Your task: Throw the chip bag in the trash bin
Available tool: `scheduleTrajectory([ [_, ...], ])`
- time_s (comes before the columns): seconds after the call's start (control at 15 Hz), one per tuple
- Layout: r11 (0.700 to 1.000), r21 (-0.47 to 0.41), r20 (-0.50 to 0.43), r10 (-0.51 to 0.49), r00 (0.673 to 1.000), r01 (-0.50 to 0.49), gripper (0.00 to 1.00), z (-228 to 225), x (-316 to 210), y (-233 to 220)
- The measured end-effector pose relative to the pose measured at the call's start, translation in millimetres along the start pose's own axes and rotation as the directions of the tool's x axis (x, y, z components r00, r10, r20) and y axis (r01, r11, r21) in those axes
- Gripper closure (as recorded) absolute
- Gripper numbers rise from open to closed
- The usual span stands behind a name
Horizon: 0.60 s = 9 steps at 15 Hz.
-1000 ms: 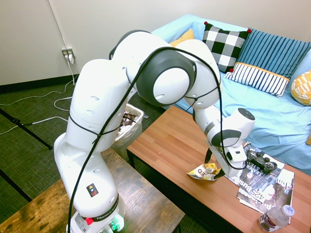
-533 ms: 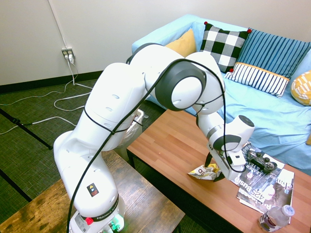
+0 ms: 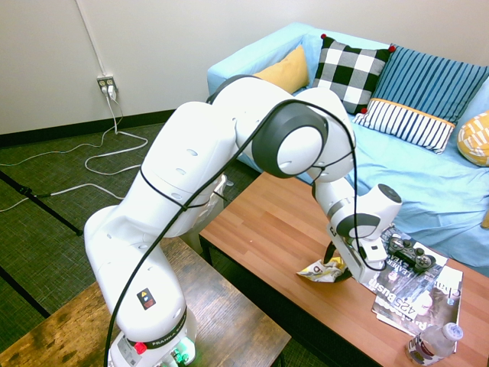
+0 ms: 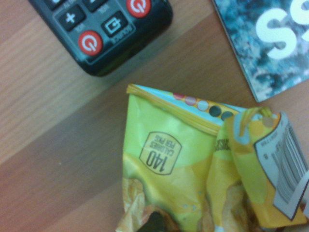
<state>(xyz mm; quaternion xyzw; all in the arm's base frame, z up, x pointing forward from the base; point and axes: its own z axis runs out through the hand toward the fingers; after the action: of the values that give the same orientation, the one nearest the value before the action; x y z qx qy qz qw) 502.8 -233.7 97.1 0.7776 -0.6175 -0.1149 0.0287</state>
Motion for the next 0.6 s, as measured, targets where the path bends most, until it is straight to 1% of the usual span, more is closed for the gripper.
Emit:
scheduleTrajectory([
  [0.27, 0.999, 0.036, 0.017, 0.025, 1.000, -0.026, 1.00, -4.6, 0.5, -6.5],
  [0.6, 0.998, 0.055, 0.031, 0.037, 0.999, -0.038, 1.00, -6.3, -2.6, -11.4],
])
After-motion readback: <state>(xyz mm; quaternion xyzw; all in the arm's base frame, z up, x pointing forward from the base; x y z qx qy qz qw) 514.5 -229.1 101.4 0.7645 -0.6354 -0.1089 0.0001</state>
